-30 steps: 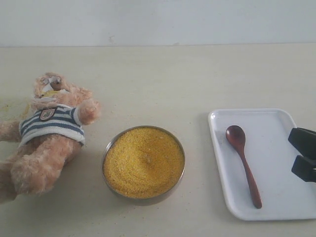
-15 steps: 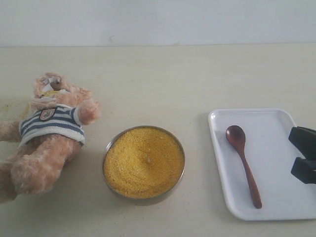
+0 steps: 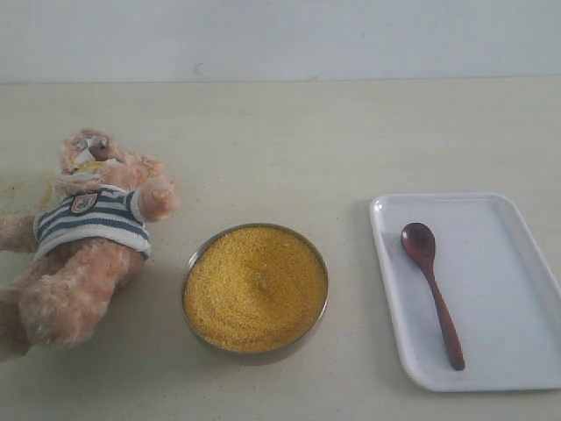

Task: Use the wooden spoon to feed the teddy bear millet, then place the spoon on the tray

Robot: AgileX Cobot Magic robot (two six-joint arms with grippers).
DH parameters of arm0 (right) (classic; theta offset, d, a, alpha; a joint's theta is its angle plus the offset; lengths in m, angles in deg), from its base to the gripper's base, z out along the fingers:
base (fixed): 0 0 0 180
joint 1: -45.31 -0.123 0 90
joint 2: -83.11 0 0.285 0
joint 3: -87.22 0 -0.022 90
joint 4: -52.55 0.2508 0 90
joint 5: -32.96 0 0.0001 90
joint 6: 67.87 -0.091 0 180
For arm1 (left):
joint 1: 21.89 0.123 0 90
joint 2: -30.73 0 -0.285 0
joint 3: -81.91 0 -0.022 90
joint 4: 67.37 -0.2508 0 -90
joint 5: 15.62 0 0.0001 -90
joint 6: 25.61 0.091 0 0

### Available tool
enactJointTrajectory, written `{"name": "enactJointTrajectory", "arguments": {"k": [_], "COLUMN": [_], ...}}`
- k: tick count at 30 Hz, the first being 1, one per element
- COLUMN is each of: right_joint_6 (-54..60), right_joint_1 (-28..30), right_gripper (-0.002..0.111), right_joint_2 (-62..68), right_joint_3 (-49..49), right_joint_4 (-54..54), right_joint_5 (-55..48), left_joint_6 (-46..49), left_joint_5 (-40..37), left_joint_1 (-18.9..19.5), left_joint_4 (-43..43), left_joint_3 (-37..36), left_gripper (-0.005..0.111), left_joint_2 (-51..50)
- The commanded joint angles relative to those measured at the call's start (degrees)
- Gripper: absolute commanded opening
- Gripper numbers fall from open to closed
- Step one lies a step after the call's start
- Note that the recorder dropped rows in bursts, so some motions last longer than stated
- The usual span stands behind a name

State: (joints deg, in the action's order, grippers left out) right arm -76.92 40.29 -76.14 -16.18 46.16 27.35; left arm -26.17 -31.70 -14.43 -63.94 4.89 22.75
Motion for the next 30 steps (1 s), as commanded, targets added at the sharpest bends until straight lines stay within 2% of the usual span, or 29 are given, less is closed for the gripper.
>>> {"name": "enactJointTrajectory", "arguments": {"k": [1, 8, 16, 30], "right_joint_6": [0.7, 1.8, 6.2, 6.2], "right_joint_1": [0.5, 0.5, 0.5, 0.5], "right_gripper": [0.0, 0.0, 0.0, 0.0], "right_joint_2": [-7.6, -13.0, -13.0, -13.0], "right_joint_3": [0.6, 0.6, 0.6, 0.6], "right_joint_4": [-0.4, -0.6, 4.5, 4.5], "right_joint_5": [-7.7, -13.3, -13.8, -13.8], "left_joint_6": [0.1, 0.1, 0.1, 0.1], "left_joint_5": [0.6, 0.6, 0.6, 0.6], "left_joint_1": [0.3, 0.3, 0.3, 0.3], "left_joint_4": [0.6, 0.6, 0.6, 0.6], "left_joint_3": [-0.2, -0.2, -0.2, -0.2], "left_gripper": [0.006, 0.006, 0.006, 0.006], "left_joint_2": [0.2, 0.2, 0.2, 0.2]}}
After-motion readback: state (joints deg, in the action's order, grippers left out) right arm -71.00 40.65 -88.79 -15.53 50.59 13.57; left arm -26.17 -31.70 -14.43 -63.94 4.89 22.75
